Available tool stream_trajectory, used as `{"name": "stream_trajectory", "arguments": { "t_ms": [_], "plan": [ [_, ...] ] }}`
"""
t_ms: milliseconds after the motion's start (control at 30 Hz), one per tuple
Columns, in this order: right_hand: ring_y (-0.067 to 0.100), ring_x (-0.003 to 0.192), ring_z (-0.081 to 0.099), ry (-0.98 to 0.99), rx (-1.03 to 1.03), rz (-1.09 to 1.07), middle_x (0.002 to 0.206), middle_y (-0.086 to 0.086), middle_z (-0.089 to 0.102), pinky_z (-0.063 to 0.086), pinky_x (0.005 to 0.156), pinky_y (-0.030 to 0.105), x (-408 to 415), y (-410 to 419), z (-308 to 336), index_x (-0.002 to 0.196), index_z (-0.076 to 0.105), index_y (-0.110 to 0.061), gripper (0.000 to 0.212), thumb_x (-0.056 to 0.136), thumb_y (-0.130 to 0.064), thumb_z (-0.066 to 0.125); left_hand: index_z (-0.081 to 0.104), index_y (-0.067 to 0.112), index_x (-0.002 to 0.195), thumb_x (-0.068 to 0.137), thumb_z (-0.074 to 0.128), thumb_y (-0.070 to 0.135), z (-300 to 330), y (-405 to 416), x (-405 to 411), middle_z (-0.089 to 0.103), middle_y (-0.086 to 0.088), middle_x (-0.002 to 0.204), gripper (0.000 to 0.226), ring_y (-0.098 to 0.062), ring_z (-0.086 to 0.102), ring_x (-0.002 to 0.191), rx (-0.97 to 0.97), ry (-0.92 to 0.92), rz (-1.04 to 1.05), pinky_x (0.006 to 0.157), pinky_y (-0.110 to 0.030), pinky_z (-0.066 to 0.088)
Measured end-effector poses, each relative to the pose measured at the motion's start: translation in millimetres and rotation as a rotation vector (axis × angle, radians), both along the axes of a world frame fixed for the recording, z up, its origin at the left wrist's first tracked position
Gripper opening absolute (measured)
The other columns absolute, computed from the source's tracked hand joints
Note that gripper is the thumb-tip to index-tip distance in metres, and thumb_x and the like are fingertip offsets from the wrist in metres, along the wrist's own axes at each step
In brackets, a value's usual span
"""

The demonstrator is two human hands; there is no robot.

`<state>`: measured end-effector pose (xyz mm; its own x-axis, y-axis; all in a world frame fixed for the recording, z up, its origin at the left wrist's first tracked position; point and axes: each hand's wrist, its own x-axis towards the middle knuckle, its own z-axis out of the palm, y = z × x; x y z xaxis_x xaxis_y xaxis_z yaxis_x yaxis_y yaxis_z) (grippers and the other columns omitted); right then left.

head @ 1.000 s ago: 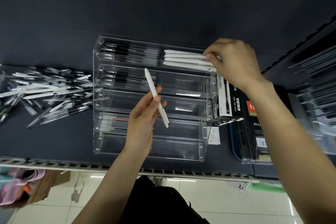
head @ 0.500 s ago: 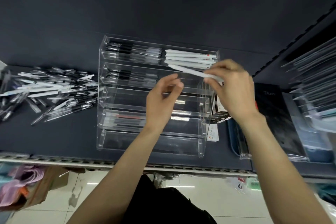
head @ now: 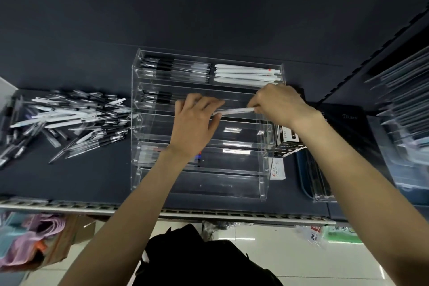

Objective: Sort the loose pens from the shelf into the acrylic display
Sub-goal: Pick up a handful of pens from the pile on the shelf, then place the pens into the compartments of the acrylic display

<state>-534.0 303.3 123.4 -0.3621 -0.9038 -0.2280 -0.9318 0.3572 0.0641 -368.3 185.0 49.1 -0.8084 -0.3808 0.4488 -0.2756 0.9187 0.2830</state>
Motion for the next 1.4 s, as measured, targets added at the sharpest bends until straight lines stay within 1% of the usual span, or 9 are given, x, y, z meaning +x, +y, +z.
{"name": "stream_trajectory", "arguments": {
  "t_ms": [167, 367, 533, 633, 733, 900, 1033, 1267, 1400],
  "plan": [
    [0.028, 0.099, 0.059, -0.148, 0.032, -0.038, 0.114, 0.008, 0.064, 0.051, 0.082, 0.038, -2, 4, 3, 0.119, 0.064, -0.023, 0.054, 0.083, 0.013, 0.044, 0.073, 0.023, 0.098, 0.089, 0.045, 0.031, 6, -1, -3, 0.072, 0.009, 0.085, 0.031, -0.023, 0.058, 0.091, -0.036, -0.028, -0.024, 0.079, -0.030, 0.024],
    [0.028, 0.108, 0.054, -0.097, -0.069, -0.089, 0.126, 0.007, 0.052, 0.047, 0.085, 0.036, 15, 19, -1, 0.124, 0.061, -0.019, 0.054, 0.084, 0.012, 0.043, 0.072, 0.020, 0.095, 0.085, 0.066, 0.019, 5, -2, -5, 0.072, 0.007, 0.083, 0.012, -0.023, 0.058, 0.088, -0.056, -0.046, -0.052, 0.078, -0.030, 0.023],
    [0.030, 0.109, 0.055, -0.048, -0.111, -0.154, 0.118, 0.010, 0.057, 0.049, 0.085, 0.040, 31, 23, -5, 0.128, 0.057, -0.015, 0.053, 0.084, 0.010, 0.042, 0.073, 0.017, 0.094, 0.083, 0.067, 0.016, 8, -2, -5, 0.073, 0.004, 0.081, 0.013, -0.025, 0.060, 0.086, -0.048, -0.038, -0.055, 0.078, -0.032, 0.024],
    [0.033, 0.107, 0.058, -0.035, -0.303, -0.185, 0.116, 0.011, 0.062, 0.050, 0.081, 0.041, 36, 29, -4, 0.132, 0.053, -0.015, 0.055, 0.084, 0.009, 0.044, 0.071, 0.015, 0.100, 0.083, 0.063, 0.018, 8, -2, -5, 0.073, 0.001, 0.086, 0.020, -0.027, 0.061, 0.089, -0.055, -0.052, -0.059, 0.080, -0.033, 0.023],
    [0.029, 0.103, 0.060, -0.071, -0.688, -0.178, 0.108, 0.009, 0.066, 0.053, 0.083, 0.040, 47, 40, 0, 0.125, 0.060, -0.011, 0.041, 0.088, 0.004, 0.048, 0.068, 0.017, 0.110, 0.081, 0.067, 0.016, 13, -2, 3, 0.071, 0.002, 0.097, 0.029, -0.025, 0.060, 0.095, -0.078, 0.013, -0.041, 0.082, -0.034, 0.024],
    [0.017, 0.093, 0.060, -0.322, -1.028, -0.060, 0.098, 0.003, 0.068, 0.048, 0.083, 0.028, 102, 35, -2, 0.118, 0.063, -0.009, 0.030, 0.092, -0.005, 0.047, 0.066, 0.017, 0.098, 0.089, 0.052, 0.016, 35, 10, 67, 0.065, 0.004, 0.080, 0.016, -0.016, 0.055, 0.077, -0.060, 0.454, 0.106, 0.080, -0.033, 0.030],
    [0.014, 0.094, 0.059, -0.477, -0.876, 0.106, 0.099, 0.000, 0.068, 0.049, 0.080, 0.026, 170, 2, -24, 0.114, 0.065, -0.013, 0.028, 0.090, -0.008, 0.050, 0.057, 0.016, 0.091, 0.091, 0.048, 0.015, 22, 11, 156, 0.058, 0.000, 0.071, 0.010, -0.016, 0.048, 0.065, -0.015, 0.547, 0.275, 0.073, -0.032, 0.031],
    [0.020, 0.117, 0.046, -0.512, -0.368, 0.355, 0.126, 0.001, 0.054, 0.046, 0.091, 0.033, 269, -84, -79, 0.115, 0.066, -0.018, 0.027, 0.089, -0.013, 0.057, 0.062, 0.023, 0.110, 0.086, 0.056, 0.021, -29, -74, 298, 0.064, 0.008, 0.097, 0.025, -0.002, 0.056, 0.071, 0.436, -0.169, 0.597, 0.067, -0.028, 0.052],
    [0.023, 0.117, 0.046, -0.402, -0.316, 0.225, 0.127, 0.001, 0.053, 0.043, 0.096, 0.035, 294, -152, -104, 0.128, 0.056, -0.018, 0.039, 0.090, -0.010, 0.055, 0.062, 0.018, 0.117, 0.087, 0.063, 0.018, -48, -146, 321, 0.065, 0.000, 0.107, 0.030, -0.020, 0.064, 0.091, 0.495, -0.202, 0.597, 0.079, -0.033, 0.050]
  ]
}}
